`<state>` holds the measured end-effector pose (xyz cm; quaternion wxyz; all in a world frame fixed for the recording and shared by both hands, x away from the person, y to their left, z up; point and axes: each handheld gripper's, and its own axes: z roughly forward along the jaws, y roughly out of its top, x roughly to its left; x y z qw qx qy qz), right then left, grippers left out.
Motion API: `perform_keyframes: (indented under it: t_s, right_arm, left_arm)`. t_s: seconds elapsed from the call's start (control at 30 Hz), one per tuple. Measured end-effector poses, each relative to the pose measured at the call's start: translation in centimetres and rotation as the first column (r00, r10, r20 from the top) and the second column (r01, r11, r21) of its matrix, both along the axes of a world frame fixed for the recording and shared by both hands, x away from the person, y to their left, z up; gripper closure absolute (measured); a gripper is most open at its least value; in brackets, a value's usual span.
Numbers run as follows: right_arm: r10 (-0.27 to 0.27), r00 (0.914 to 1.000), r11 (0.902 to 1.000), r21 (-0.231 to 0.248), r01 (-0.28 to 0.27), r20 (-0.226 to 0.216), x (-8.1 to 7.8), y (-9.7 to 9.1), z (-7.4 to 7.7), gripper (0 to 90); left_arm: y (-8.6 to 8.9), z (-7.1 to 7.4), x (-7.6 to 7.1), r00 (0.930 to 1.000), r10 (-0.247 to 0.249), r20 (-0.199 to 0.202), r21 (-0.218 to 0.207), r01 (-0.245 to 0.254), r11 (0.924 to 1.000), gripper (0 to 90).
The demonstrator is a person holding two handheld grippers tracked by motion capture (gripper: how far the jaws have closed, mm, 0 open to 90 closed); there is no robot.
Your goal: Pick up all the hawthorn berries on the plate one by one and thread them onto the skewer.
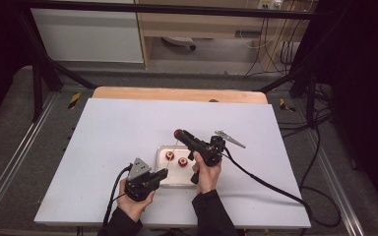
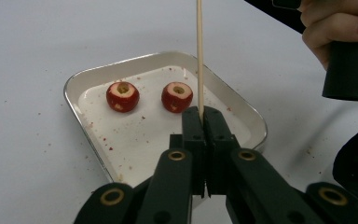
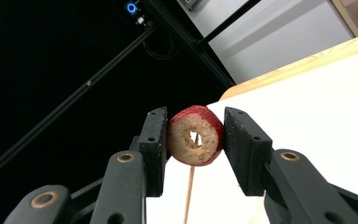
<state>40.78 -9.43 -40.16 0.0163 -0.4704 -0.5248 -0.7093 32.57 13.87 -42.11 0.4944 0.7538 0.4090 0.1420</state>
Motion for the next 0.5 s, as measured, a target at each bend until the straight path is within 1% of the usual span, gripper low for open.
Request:
perform_keyframes:
  t_s: [0.17, 0.23, 0.33, 0.4, 0.47, 0.5]
  right_arm:
    - [0.012, 0.9999, 0.9999, -0.012, -0.012, -0.008, 0.1, 0.2, -0.5, 61.6]
    - [0.016, 0.9998, 0.9998, -0.014, -0.017, -0.013, 0.1, 0.3, -0.5, 61.6]
    - [0.026, 0.9996, 0.9992, -0.030, -0.026, -0.013, 0.0, 0.4, -0.9, 61.8]
    - [0.024, 0.9997, 0.9991, -0.035, -0.024, -0.008, 0.0, 0.4, -0.9, 61.8]
    - [0.034, 0.9993, 0.9986, -0.040, -0.035, -0.017, -0.1, 0.6, -1.1, 61.8]
    - [0.041, 0.9988, 0.9983, -0.042, -0.042, -0.026, -0.2, 0.6, -1.2, 61.8]
  left_arm:
    - [0.1, 0.0, -0.1, 0.9997, 0.012, -0.023, 0.005, -0.012, 0.9999, 88.6]
    - [0.0, -0.1, 0.0, 0.9992, 0.009, -0.039, 0.004, -0.009, 1.0000, 88.6]
    - [-0.1, 0.0, 0.0, 0.9979, 0.009, -0.064, -0.003, -0.010, 0.9999, 88.6]
    - [-0.1, 0.0, 0.2, 0.9971, 0.014, -0.075, -0.001, -0.014, 0.9999, 88.6]
    - [-0.2, 0.0, 0.4, 0.9961, 0.014, -0.087, -0.014, -0.015, 0.9998, 88.7]
    - [-0.3, 0.0, 0.4, 0.9964, 0.013, -0.083, -0.011, -0.014, 0.9998, 88.7]
